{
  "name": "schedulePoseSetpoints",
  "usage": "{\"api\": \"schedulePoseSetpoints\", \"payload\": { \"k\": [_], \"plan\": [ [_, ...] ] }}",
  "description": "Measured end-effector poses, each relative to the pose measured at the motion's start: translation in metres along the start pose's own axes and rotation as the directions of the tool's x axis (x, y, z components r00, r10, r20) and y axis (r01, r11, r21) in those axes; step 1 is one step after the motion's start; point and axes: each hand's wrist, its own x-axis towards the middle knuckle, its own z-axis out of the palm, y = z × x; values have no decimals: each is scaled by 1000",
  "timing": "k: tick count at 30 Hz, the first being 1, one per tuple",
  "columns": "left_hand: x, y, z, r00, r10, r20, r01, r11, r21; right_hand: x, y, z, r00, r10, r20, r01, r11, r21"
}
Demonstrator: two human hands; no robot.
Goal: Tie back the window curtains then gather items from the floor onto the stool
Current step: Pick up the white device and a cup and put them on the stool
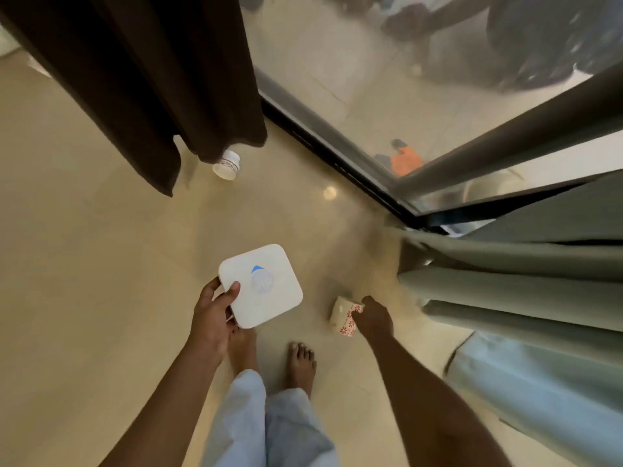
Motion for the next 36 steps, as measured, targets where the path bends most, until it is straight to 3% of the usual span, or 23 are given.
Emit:
{"api": "schedulePoseSetpoints", "payload": {
  "k": [2,5,8,10,13,17,20,30,36],
  "plan": [
    [42,-21,-4,1000,-10,-4,10,1000,21,130,65,54,980,66,-187,-77,996,-49],
    [104,-54,-16,999,-33,6,32,997,70,274,129,121,951,157,-266,-102,972,212],
    [147,-74,-28,998,-55,34,51,991,128,291,126,137,859,236,-454,-62,928,366],
    [159,-80,-37,997,-67,33,61,984,165,297,126,136,815,295,-498,-95,917,388],
    [149,-81,-48,998,-62,24,57,983,177,282,119,132,876,184,-446,-91,971,222],
    [99,-77,-63,998,-63,13,61,992,111,225,95,136,943,-20,-331,31,999,29],
    [34,-65,-79,998,-61,0,61,998,34,142,75,135,946,-138,-294,161,985,55],
    [-216,14,-116,995,53,90,-42,991,-129,-149,101,84,853,-350,-386,480,816,321],
    [-318,43,-138,952,110,286,-121,992,21,-276,162,99,748,-330,-576,629,631,455]
  ]
}}
